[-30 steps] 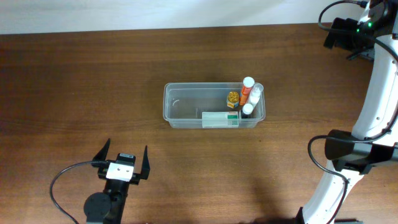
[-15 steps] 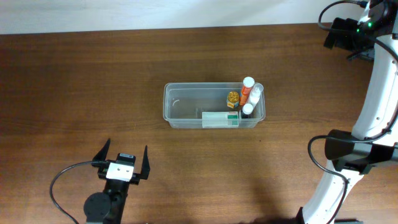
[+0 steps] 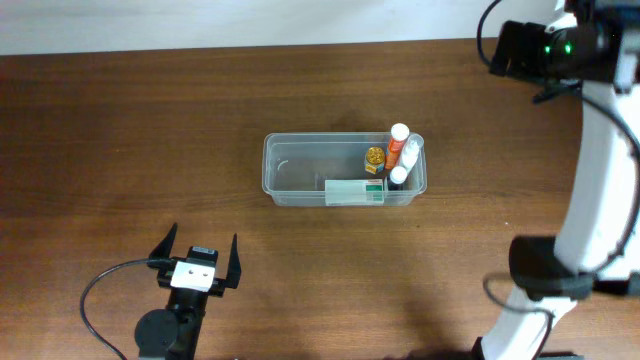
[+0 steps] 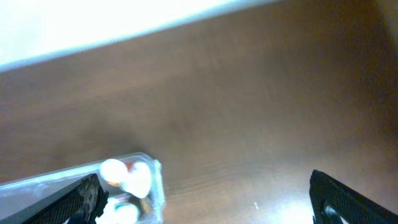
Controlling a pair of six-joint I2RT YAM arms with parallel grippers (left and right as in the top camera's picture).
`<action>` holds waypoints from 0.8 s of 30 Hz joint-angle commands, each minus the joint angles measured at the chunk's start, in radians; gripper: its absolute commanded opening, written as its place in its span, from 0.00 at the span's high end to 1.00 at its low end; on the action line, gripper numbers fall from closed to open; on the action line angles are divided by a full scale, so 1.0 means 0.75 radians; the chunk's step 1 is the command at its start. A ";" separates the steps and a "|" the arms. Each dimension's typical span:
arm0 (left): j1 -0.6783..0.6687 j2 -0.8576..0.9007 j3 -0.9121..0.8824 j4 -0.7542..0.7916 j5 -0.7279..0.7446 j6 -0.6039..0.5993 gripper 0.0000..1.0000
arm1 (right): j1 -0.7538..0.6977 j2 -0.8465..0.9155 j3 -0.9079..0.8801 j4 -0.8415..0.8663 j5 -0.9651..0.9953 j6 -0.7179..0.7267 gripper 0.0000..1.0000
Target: Pack container
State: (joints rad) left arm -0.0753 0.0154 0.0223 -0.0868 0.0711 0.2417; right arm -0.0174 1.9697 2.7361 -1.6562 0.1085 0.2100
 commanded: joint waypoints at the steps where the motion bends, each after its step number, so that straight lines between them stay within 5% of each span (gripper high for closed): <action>1: 0.009 -0.014 -0.012 0.004 -0.010 -0.003 0.01 | 0.089 -0.135 0.020 0.102 0.040 0.006 0.01; 14: 0.009 -0.014 -0.012 0.004 -0.009 -0.003 0.01 | 0.261 -0.340 -0.040 0.487 0.085 0.007 0.02; 24: 0.009 -0.014 -0.012 0.004 -0.010 -0.003 0.01 | 0.258 -0.701 -0.592 0.804 0.087 0.006 0.02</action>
State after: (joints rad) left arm -0.0753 0.0154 0.0223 -0.0868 0.0711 0.2417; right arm 0.1692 1.5387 2.4157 -1.1004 0.1585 0.2100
